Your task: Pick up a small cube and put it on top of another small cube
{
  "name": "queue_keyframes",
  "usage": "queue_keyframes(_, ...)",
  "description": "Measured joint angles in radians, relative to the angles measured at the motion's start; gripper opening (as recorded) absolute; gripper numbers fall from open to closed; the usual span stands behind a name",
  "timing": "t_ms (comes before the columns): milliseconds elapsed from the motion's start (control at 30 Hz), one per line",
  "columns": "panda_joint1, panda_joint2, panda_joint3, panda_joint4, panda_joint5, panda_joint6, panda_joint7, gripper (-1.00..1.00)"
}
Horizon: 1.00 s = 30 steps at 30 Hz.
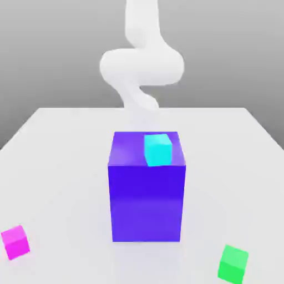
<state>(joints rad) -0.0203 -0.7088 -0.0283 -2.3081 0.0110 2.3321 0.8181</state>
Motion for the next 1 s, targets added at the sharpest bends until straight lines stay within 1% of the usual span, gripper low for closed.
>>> queue_keyframes(333,-0.084,0.368,-0.118,-0.033,0.057,0.130,0.064,0.00)
queue_keyframes(600,-0.167,0.659,-0.206,-0.058,0.121,0.231,0.100,0.00)
queue_keyframes(900,-0.282,0.986,-0.260,-0.087,0.189,0.345,0.144,0.00)
queue_keyframes(1000,-0.324,1.095,-0.225,-0.071,0.236,0.415,0.118,0.00)
